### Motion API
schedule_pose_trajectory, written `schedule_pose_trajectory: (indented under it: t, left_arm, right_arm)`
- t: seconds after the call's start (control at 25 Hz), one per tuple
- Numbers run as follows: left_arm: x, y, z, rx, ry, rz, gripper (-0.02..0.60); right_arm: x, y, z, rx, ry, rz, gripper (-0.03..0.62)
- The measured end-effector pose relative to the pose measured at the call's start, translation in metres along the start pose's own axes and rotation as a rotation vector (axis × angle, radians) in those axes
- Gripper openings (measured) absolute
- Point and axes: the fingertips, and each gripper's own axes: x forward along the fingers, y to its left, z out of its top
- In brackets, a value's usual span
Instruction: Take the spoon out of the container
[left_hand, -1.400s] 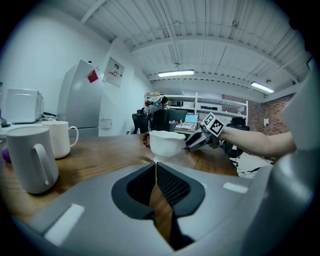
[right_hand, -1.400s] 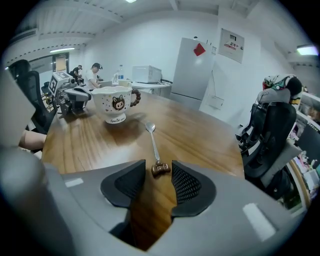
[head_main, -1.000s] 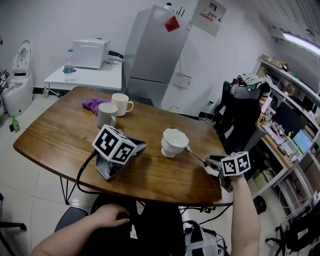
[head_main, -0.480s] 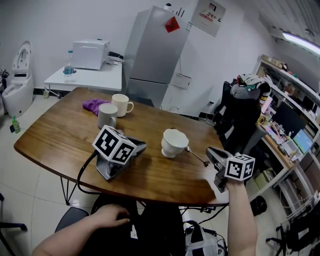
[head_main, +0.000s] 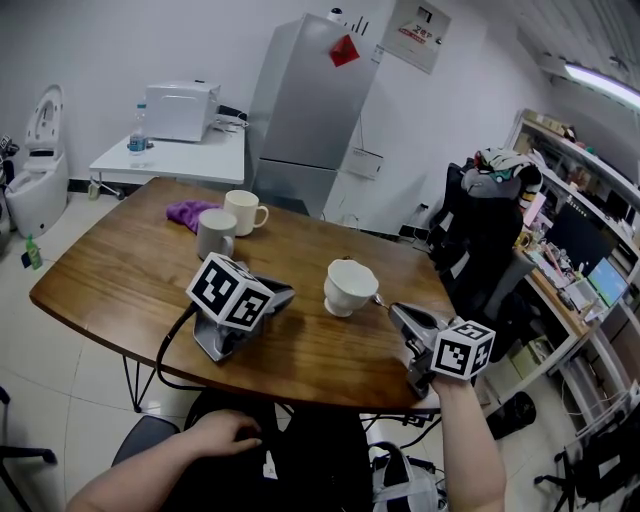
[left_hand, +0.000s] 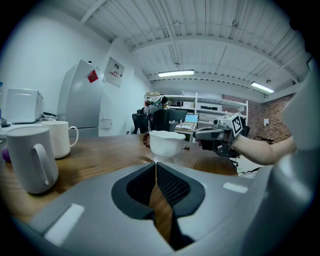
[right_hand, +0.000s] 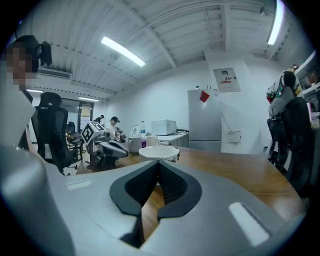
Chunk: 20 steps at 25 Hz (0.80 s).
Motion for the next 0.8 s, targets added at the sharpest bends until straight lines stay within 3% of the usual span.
schedule_pose_trajectory:
  t: [0.32, 0.6, 0.8]
  left_arm:
    - [-0.001, 0.000, -0.001, -0.001, 0.000, -0.001, 0.012]
    - [-0.001, -0.001, 0.000, -0.001, 0.001, -0.001, 0.012]
    - [-0.002, 0.001, 0.000, 0.004, -0.002, 0.002, 0.012]
  right_arm:
    - [0.012, 0.006, -0.021, -0.004, 0.043, 0.014, 0.002]
    - [0.006, 0.001, -0.015, 0.038, -0.034, 0.038, 0.002]
    - [0.007, 0.003, -0.014, 0.033, -0.035, 0.041, 0.002]
